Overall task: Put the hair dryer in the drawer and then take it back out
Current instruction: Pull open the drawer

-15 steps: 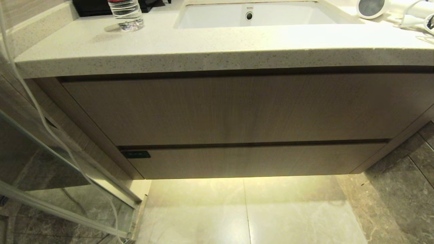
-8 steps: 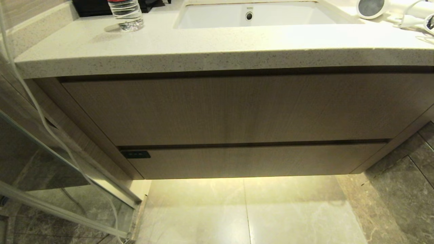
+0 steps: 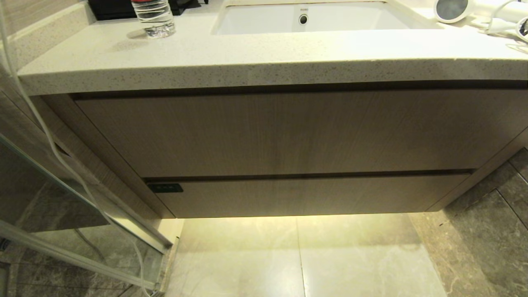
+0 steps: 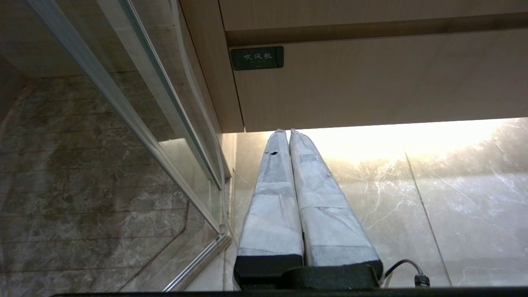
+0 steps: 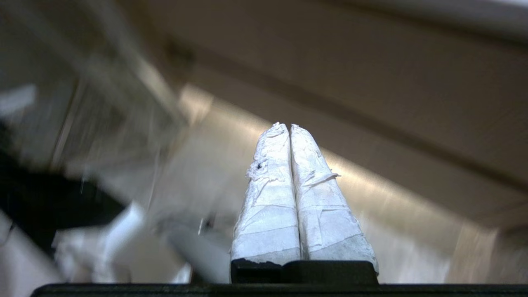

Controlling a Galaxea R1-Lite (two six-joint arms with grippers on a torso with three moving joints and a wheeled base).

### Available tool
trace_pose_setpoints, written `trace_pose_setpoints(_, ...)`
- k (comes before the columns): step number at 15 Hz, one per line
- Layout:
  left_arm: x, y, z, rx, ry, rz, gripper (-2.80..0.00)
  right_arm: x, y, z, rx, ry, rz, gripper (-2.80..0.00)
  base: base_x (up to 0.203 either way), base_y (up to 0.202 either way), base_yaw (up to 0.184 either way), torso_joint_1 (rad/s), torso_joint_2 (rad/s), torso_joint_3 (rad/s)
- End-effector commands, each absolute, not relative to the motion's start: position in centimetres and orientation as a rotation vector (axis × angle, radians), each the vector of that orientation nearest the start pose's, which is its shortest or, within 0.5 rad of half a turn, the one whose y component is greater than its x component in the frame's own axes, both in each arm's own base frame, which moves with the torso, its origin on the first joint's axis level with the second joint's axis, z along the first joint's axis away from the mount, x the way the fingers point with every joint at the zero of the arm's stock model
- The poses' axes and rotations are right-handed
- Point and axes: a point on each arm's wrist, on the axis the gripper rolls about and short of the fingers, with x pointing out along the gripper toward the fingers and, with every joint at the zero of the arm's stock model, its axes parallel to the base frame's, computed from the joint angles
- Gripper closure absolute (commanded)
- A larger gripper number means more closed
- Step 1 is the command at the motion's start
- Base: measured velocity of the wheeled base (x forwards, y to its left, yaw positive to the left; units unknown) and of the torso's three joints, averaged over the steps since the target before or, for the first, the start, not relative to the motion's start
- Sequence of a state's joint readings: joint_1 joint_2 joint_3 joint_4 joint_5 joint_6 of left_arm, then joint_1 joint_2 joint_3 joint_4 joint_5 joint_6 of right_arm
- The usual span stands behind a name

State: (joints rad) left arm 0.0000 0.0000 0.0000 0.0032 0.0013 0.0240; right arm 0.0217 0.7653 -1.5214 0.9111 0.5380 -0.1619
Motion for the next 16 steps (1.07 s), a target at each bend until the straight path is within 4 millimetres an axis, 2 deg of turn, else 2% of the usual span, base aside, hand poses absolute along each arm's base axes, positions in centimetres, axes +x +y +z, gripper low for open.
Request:
trace_pose_setpoints(1,-2.3,0.0,7.5,0.025,0.003,0.001,0.0,0.6,1.3,34.9,-0.183,0.538,0.723,0.0,0.0,0.0,0.0,0.0,0.0,0.0)
trace_pose_setpoints(5,-2.3,0.0,7.5,0.025,0.003,0.001,0.0,5.4,1.9,32.8,-0.304,0.774,0.925,0.0,0.0,0.0,0.0,0.0,0.0,0.0)
trace_pose_setpoints(8,-2.3,0.0,7.5,0.025,0.003,0.001,0.0,10.6,2.6,31.0,-0.381,0.914,1.001,0.0,0.0,0.0,0.0,0.0,0.0,0.0)
trace_pose_setpoints(10,-2.3,0.0,7.5,0.025,0.003,0.001,0.0,13.7,2.8,29.8,-0.556,0.951,1.042,0.0,0.0,0.0,0.0,0.0,0.0,0.0)
trace_pose_setpoints(12,-2.3,0.0,7.5,0.025,0.003,0.001,0.0,16.5,2.8,29.1,-0.851,0.956,0.975,0.0,0.0,0.0,0.0,0.0,0.0,0.0)
trace_pose_setpoints(13,-2.3,0.0,7.5,0.025,0.003,0.001,0.0,18.0,2.8,28.6,-0.936,0.929,0.947,0.0,0.0,0.0,0.0,0.0,0.0,0.0)
trace_pose_setpoints(14,-2.3,0.0,7.5,0.025,0.003,0.001,0.0,18.8,2.9,27.6,-0.949,0.938,0.951,0.0,0.0,0.0,0.0,0.0,0.0,0.0)
trace_pose_setpoints(16,-2.3,0.0,7.5,0.025,0.003,0.001,0.0,20.8,3.4,26.6,-1.0,0.842,0.927,0.0,0.0,0.0,0.0,0.0,0.0,0.0)
